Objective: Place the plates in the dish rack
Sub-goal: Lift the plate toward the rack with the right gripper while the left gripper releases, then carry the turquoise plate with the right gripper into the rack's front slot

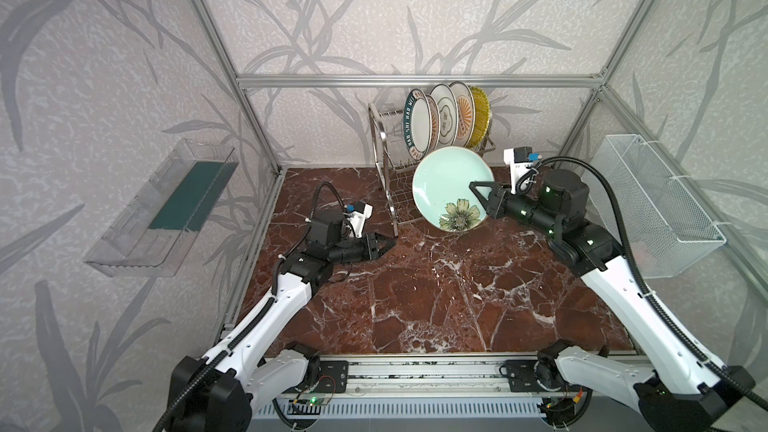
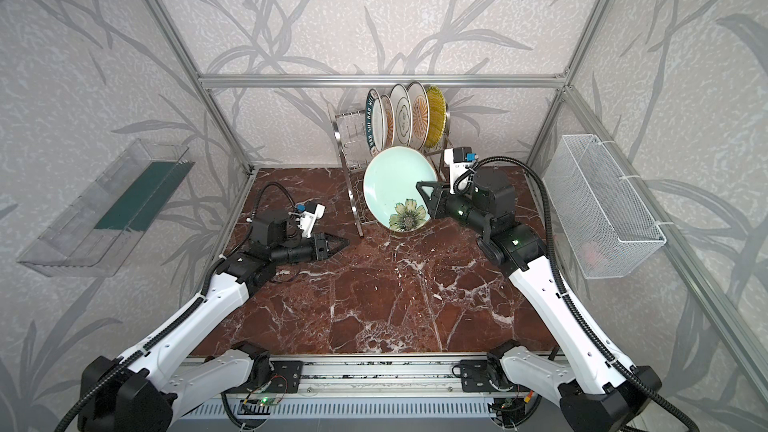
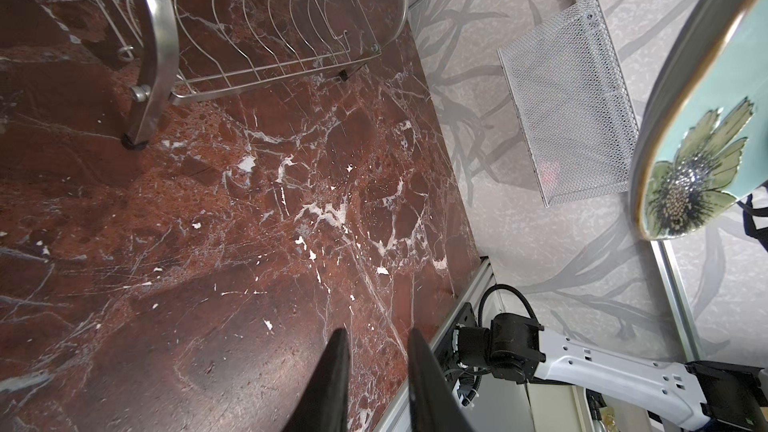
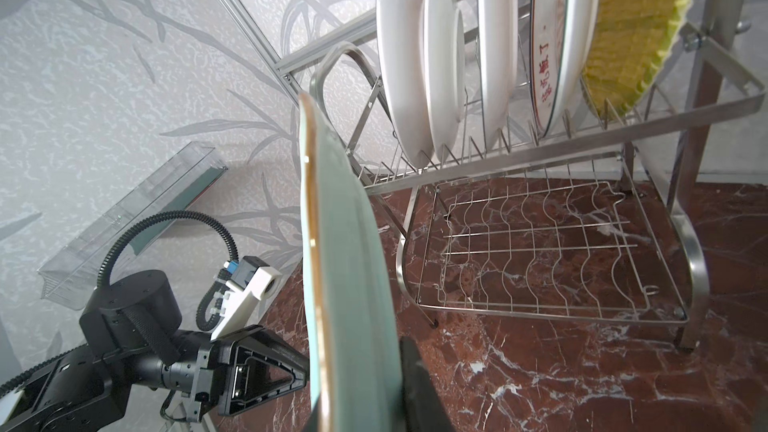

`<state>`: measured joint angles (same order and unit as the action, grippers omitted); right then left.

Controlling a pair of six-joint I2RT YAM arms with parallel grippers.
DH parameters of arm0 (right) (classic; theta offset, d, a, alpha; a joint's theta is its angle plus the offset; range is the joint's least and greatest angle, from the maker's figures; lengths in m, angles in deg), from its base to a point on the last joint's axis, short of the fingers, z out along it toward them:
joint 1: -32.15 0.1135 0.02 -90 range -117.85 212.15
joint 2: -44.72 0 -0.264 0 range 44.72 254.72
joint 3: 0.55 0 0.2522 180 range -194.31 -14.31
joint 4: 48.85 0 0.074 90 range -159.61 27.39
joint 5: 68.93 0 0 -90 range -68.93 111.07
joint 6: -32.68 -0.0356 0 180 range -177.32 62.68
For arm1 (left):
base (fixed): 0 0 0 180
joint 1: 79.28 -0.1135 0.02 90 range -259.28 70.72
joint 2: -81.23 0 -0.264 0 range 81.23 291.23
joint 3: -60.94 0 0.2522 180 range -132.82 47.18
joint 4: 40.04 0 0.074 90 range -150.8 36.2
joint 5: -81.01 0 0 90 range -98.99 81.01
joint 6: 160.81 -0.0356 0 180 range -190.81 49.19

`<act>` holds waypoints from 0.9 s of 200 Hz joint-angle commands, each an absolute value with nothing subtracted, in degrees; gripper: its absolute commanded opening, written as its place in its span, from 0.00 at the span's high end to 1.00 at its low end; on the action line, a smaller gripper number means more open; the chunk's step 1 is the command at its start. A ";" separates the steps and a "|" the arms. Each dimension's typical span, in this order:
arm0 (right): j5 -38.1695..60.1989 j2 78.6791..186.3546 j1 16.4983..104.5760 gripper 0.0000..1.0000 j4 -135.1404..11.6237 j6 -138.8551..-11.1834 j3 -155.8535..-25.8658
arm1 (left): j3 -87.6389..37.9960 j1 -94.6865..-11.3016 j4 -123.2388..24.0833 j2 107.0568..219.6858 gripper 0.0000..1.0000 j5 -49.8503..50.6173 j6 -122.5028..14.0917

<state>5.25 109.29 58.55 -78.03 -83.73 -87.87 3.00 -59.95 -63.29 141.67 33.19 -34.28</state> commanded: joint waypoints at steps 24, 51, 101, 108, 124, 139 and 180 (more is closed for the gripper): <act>14.04 113.60 62.50 1.00 -69.43 -80.16 -97.79 | 3.18 -60.10 -64.98 138.91 0.76 32.60 -35.52; 18.42 117.80 64.21 1.00 -68.65 -78.30 -103.14 | 4.02 -60.15 -65.41 137.45 0.76 32.34 -35.37; 24.27 126.89 66.46 1.00 -68.41 -74.76 -114.19 | 4.72 -60.12 -66.72 135.55 0.77 31.49 -35.82; 24.98 128.20 66.67 1.00 -68.43 -74.35 -115.76 | 4.76 -60.12 -66.33 135.39 0.77 31.52 -35.53; 26.34 131.40 67.22 1.00 -68.87 -73.29 -119.84 | 4.98 -60.10 -66.11 135.13 0.77 31.77 -35.26; 27.52 134.51 67.91 1.00 -69.87 -71.88 -124.06 | 4.07 -60.12 -68.83 134.86 0.77 31.12 -36.72; 33.81 142.13 70.39 1.00 -73.94 -66.72 -137.00 | 2.79 -60.12 -73.74 132.96 0.78 29.66 -39.30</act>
